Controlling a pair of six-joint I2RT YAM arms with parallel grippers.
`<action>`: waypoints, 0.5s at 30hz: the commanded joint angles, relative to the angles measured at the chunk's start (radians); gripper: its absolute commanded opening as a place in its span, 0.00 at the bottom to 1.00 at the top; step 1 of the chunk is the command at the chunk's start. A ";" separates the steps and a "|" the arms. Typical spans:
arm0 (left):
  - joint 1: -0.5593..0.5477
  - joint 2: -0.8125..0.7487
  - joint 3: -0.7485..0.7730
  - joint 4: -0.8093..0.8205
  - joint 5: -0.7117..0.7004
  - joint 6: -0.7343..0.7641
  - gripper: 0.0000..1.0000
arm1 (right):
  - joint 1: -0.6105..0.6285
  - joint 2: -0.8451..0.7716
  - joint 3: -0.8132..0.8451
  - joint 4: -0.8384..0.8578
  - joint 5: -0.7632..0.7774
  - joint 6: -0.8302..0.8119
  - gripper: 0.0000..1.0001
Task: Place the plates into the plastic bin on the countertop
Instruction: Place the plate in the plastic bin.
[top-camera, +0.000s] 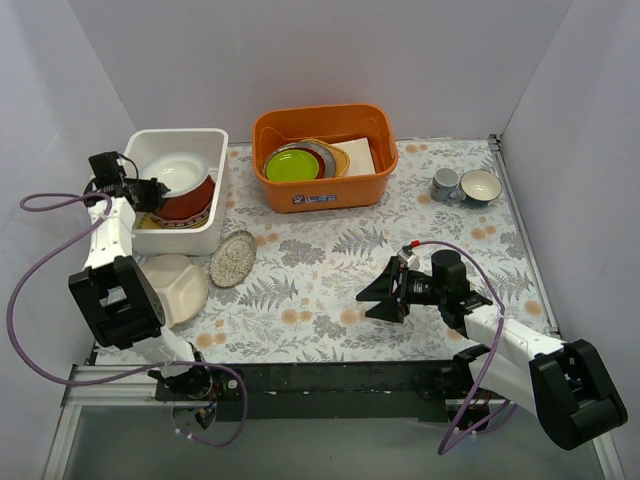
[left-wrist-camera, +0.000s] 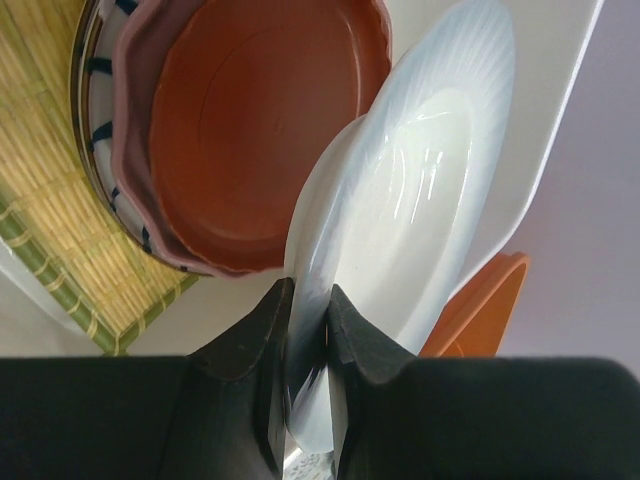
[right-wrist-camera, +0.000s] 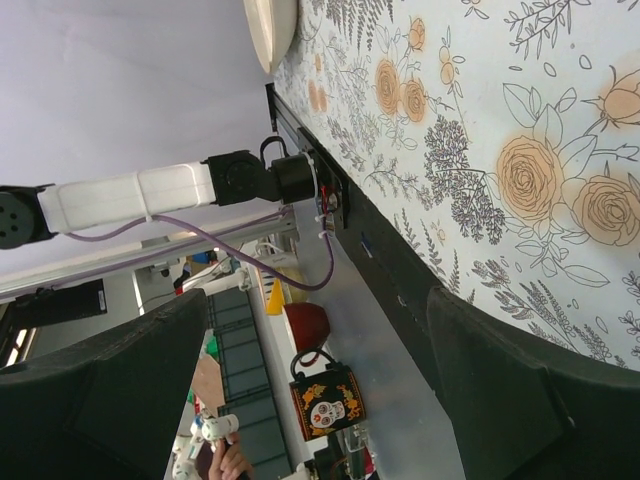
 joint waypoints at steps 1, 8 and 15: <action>0.006 0.015 0.093 0.070 0.012 0.009 0.00 | -0.008 -0.021 -0.008 -0.006 -0.025 -0.025 0.97; 0.006 0.087 0.109 0.100 0.048 0.039 0.06 | -0.014 -0.018 -0.008 -0.009 -0.026 -0.026 0.97; 0.008 0.129 0.115 0.101 0.061 0.060 0.09 | -0.017 -0.013 -0.013 -0.012 -0.028 -0.028 0.97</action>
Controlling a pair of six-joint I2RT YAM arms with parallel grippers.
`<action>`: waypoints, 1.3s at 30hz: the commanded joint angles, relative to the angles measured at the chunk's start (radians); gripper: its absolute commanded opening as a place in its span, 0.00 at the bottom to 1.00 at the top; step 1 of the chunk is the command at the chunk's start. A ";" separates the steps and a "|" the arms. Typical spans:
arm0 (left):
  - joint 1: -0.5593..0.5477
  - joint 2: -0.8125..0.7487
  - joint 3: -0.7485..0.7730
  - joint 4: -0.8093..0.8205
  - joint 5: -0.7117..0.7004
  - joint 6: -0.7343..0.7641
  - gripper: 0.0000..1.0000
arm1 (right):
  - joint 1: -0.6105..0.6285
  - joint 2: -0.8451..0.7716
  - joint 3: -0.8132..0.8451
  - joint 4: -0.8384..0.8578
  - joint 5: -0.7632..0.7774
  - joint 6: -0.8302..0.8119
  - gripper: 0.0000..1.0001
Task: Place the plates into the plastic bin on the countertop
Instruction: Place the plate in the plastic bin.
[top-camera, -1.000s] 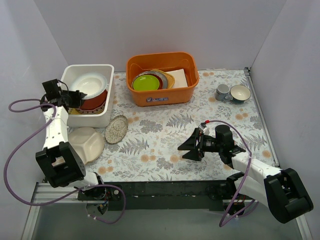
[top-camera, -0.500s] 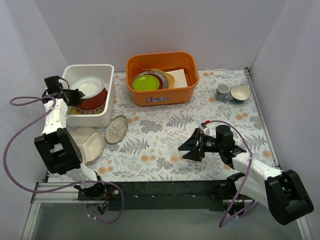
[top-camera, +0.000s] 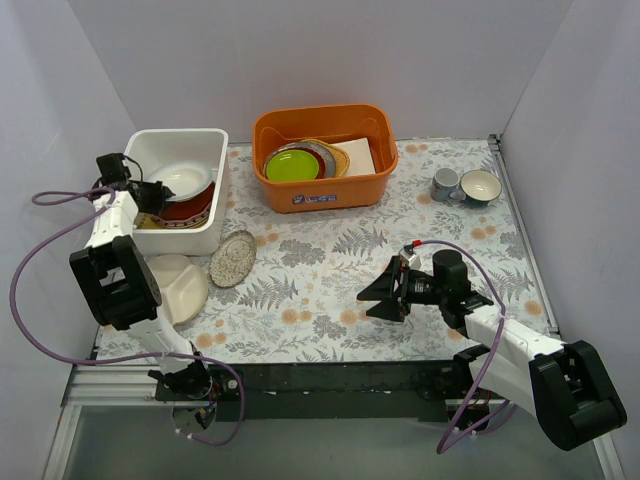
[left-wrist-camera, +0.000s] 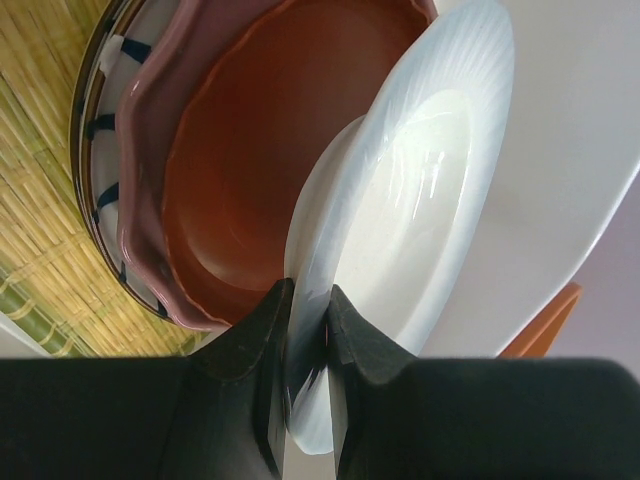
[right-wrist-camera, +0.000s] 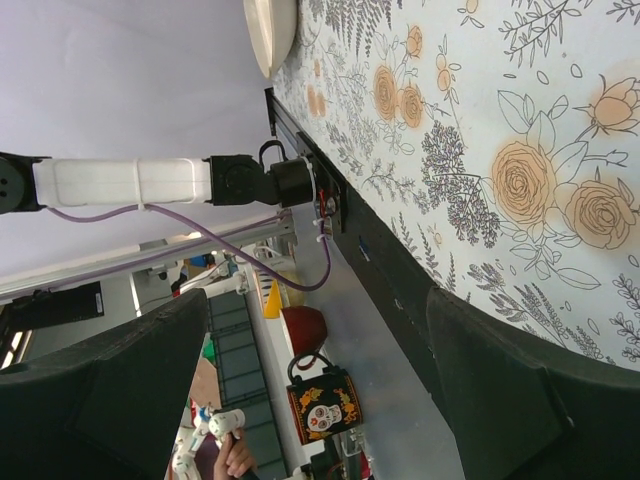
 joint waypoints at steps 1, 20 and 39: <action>0.006 -0.021 0.059 0.073 0.042 0.023 0.10 | -0.006 -0.006 -0.012 -0.008 -0.026 -0.014 0.97; 0.006 0.001 0.075 0.036 0.036 0.069 0.50 | -0.014 -0.016 -0.010 -0.027 -0.028 -0.019 0.97; 0.005 -0.219 -0.065 -0.022 0.159 -0.091 0.75 | -0.015 -0.019 -0.010 -0.030 -0.029 -0.019 0.97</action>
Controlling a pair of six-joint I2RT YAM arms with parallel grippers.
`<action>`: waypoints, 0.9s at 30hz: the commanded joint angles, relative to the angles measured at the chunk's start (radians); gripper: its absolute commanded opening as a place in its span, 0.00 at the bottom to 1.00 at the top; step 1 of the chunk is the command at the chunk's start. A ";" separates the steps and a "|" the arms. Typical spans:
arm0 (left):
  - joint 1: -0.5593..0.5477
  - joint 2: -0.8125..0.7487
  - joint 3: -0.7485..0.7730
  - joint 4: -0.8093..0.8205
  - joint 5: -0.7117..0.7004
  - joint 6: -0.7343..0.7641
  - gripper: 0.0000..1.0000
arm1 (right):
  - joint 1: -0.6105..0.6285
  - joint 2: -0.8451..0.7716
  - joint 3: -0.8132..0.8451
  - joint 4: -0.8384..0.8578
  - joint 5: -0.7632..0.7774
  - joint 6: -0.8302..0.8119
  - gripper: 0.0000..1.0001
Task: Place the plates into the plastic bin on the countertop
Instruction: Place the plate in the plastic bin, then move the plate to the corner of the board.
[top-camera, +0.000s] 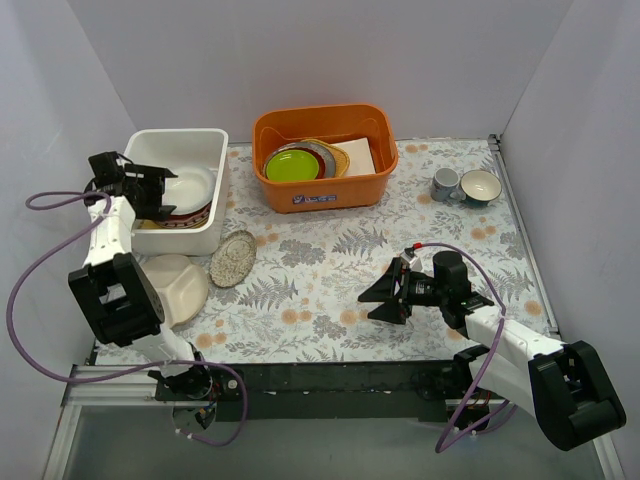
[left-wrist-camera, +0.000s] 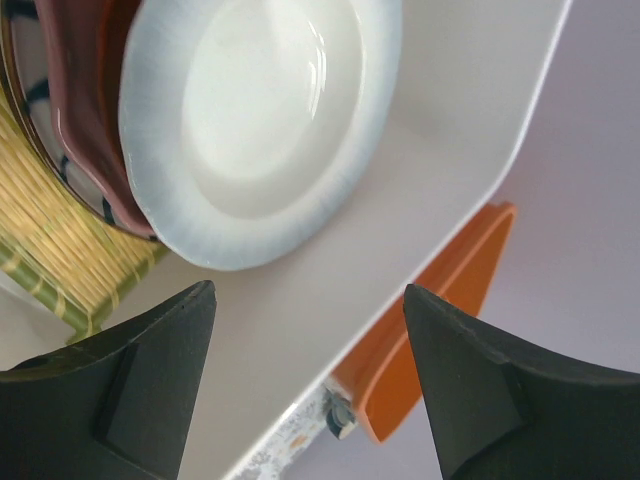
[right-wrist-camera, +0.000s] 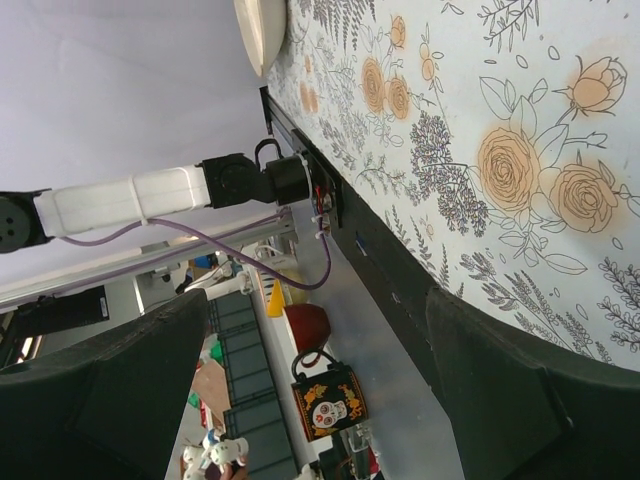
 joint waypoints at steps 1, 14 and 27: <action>0.004 -0.132 -0.050 0.007 0.070 -0.097 0.76 | -0.004 -0.018 -0.004 0.000 -0.021 -0.014 0.97; 0.004 -0.255 -0.047 0.026 0.127 -0.119 0.78 | -0.004 -0.027 0.124 -0.204 0.016 -0.165 0.96; 0.003 -0.279 0.108 -0.080 0.239 0.114 0.84 | 0.022 0.117 0.358 -0.355 0.040 -0.308 0.96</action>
